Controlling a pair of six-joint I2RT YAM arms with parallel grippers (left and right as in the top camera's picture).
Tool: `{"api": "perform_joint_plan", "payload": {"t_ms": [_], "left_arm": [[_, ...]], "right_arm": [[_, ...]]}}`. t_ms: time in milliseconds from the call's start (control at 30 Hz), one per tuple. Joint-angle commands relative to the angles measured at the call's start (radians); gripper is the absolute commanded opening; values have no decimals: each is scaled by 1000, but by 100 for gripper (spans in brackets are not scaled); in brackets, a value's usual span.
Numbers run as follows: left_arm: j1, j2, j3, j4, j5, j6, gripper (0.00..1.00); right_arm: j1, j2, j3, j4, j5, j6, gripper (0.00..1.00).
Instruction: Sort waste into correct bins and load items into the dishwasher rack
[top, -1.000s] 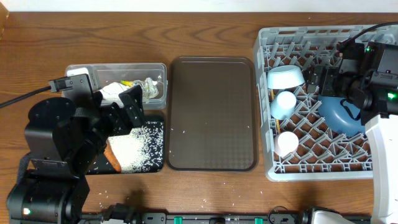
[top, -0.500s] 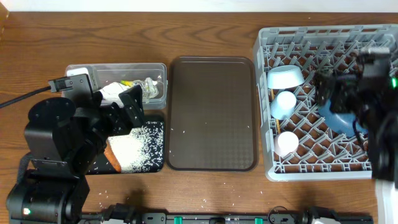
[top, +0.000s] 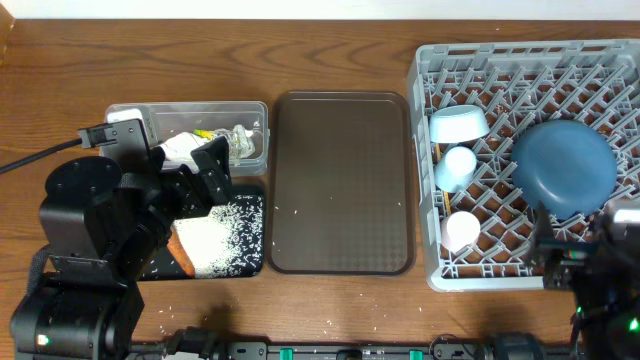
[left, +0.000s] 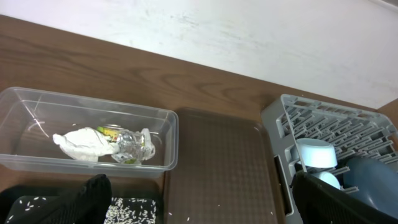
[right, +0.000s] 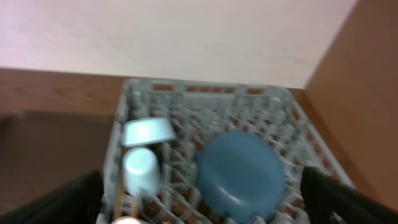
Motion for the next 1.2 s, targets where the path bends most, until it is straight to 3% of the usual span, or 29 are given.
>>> {"api": "perform_joint_plan", "payload": {"t_ms": [0,167,400,633,1167], "left_arm": [[4,-2,0,1,-8,-1,95],[4,-2,0,1,-8,-1,95],[4,-2,0,1,-8,-1,95],[4,-2,0,1,-8,-1,95],[4,-2,0,1,-8,-1,95]], "right_arm": [[32,-64,-84,9,67,-23,99],[34,-175,-247,107,27,-21,99],[52,-321,-503,444,-111,-21,99],[57,-439,-716,686,-122,2,99],[74,-449,-948,855,-123,39,99]]}}
